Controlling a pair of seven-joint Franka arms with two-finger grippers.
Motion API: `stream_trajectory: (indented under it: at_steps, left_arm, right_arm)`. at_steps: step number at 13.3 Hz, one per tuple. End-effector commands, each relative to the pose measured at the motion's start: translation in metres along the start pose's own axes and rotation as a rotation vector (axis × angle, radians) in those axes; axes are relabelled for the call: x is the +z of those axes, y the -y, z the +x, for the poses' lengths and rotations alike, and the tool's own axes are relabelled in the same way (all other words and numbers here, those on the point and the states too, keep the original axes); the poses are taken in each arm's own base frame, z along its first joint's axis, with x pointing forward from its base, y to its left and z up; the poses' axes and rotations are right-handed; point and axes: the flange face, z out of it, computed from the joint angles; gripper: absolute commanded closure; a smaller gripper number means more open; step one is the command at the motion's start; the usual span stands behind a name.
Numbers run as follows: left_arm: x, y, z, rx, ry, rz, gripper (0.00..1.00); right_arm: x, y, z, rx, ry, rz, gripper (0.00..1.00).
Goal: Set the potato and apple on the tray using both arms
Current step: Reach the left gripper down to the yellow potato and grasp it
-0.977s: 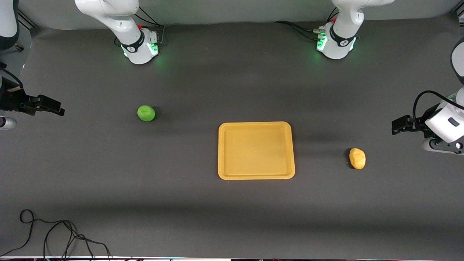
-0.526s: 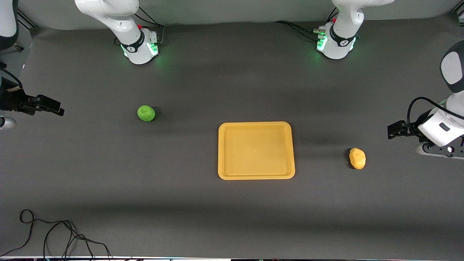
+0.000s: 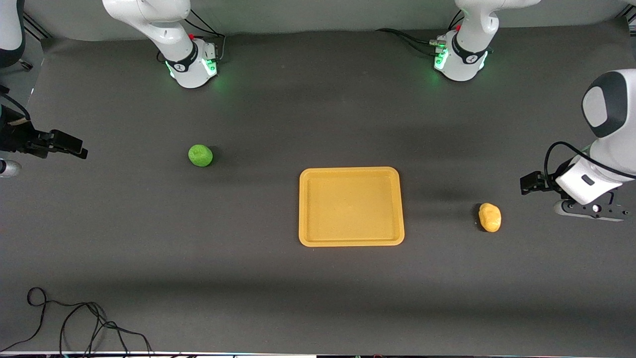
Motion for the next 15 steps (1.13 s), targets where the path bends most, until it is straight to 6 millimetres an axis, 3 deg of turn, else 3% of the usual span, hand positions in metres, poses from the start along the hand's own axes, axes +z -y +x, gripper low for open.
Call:
stream_trajectory:
  at_steps: [1,3,5,6,8,15]
  left_arm:
    - [0.041,0.003,-0.008,0.039,-0.033,0.011,0.00]
    - [0.065,0.002,-0.002,0.039,-0.018,0.003,0.00]
    - [0.096,-0.002,0.026,0.035,-0.030,-0.005,0.00]
    - [0.115,-0.001,0.030,0.039,-0.009,-0.009,0.00]
    - [0.134,0.006,0.025,0.042,0.024,-0.014,0.03]
    - [0.210,-0.006,0.026,0.047,0.047,-0.023,0.05]
  right_arm:
    - [-0.007,0.002,-0.004,-0.026,-0.009,-0.012,0.00]
    - [-0.008,0.002,-0.007,-0.027,-0.010,-0.012,0.00]
    - [-0.009,0.002,-0.007,-0.027,-0.012,-0.012,0.00]
    - [-0.009,0.002,-0.007,-0.026,-0.012,-0.012,0.00]
    - [-0.009,0.003,-0.006,-0.027,-0.015,-0.012,0.00]
    - [-0.008,0.002,-0.004,-0.024,-0.019,-0.014,0.00]
